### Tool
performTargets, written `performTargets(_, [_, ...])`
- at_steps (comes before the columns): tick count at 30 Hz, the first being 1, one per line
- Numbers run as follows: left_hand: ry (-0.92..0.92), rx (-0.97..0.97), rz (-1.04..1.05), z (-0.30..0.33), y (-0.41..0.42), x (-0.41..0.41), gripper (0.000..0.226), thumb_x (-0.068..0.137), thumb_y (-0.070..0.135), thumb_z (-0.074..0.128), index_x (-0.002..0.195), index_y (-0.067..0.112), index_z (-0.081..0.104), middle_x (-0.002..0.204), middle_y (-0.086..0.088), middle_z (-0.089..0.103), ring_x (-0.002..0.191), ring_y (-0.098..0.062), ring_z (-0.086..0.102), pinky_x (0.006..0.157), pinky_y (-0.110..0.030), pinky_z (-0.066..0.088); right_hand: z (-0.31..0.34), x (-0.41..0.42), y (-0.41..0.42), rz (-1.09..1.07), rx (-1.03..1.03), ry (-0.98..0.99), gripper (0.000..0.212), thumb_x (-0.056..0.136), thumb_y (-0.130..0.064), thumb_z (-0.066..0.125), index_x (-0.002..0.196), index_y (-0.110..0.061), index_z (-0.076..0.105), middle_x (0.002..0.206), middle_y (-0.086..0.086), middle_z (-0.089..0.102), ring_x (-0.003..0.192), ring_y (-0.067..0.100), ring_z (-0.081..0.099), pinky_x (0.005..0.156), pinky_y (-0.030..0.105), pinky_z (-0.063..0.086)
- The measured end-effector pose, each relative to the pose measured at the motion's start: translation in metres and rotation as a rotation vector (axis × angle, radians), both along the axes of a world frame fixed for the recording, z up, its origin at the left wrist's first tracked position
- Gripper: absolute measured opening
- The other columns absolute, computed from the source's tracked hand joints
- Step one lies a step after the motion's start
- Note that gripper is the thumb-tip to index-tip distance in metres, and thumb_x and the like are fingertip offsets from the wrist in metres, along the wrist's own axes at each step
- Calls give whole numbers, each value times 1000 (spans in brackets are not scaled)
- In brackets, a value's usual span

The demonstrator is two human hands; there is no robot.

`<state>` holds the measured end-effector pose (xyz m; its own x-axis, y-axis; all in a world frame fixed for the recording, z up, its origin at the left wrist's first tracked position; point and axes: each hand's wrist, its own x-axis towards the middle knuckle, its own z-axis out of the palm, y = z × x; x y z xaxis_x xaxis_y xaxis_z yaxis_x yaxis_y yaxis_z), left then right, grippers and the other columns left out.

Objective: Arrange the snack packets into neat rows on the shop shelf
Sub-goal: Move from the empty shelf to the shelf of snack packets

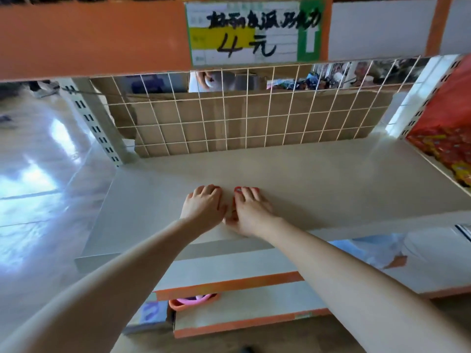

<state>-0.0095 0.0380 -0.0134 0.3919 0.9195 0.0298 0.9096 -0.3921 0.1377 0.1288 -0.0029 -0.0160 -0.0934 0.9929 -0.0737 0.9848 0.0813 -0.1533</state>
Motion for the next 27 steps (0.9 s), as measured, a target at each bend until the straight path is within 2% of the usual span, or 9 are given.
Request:
performTargets(2, [15, 17, -1, -1, -1, 0, 45, 88, 33, 47, 131, 19, 47, 139, 0, 46, 128, -25, 38, 98, -36, 35, 2, -2, 4, -18, -48, -15, 77, 86, -53, 49, 142, -6, 25, 150, 14, 22, 138, 33, 16, 112, 43, 21])
performTargets(4, [10, 24, -5, -1, -1, 2, 44, 87, 30, 47, 130, 20, 49, 138, 1, 46, 128, -25, 38, 97, -37, 35, 4, -1, 8, -35, -40, -8, 69, 86, -44, 53, 139, -7, 30, 146, 12, 29, 135, 34, 20, 109, 44, 27])
performTargets(8, [2, -13, -4, 5, 5, 12, 41, 86, 30, 47, 126, 21, 53, 137, 4, 49, 127, -22, 38, 97, -38, 35, -3, 8, 6, -58, 92, -1, 52, 83, -30, 51, 130, -9, 42, 135, 8, 41, 129, 31, 29, 97, 41, 36])
performTargets(12, [-14, -42, -3, 8, 5, 28, 40, 85, 26, 47, 123, 21, 56, 136, 4, 50, 127, -21, 39, 98, -36, 35, -11, 26, 8, -28, 235, 136, 36, 79, -16, 53, 112, -6, 59, 117, 8, 59, 119, 28, 43, 87, 38, 46])
performTargets(16, [-35, -31, -7, 7, 1, 54, 36, 84, 26, 47, 119, 22, 58, 130, 5, 55, 123, -21, 43, 95, -35, 37, -7, 51, 8, -22, 188, 93, 27, 83, -17, 52, 108, -9, 59, 116, 6, 58, 119, 26, 41, 86, 36, 41])
performTargets(21, [-51, -34, -10, 8, -14, 98, 35, 83, 26, 48, 117, 23, 57, 128, 3, 55, 122, -23, 43, 95, -36, 38, -1, 107, -1, -84, 175, 42, 31, 81, -12, 56, 111, -12, 57, 118, 4, 57, 119, 25, 40, 83, 32, 38])
performTargets(24, [-117, -8, -23, 13, -24, 135, 39, 83, 22, 50, 122, 24, 54, 133, 4, 52, 125, -21, 38, 97, -36, 35, 10, 150, -9, -107, 231, 52, 42, 80, -5, 54, 121, -11, 54, 126, 4, 53, 125, 24, 36, 87, 34, 38])
performTargets(27, [-157, 43, -59, 20, -37, 179, 43, 82, 19, 51, 125, 21, 51, 135, 4, 49, 127, -21, 34, 99, -37, 32, 20, 192, -27, -128, 278, 76, 44, 83, -6, 51, 126, -9, 51, 131, 5, 49, 129, 24, 32, 91, 36, 38])
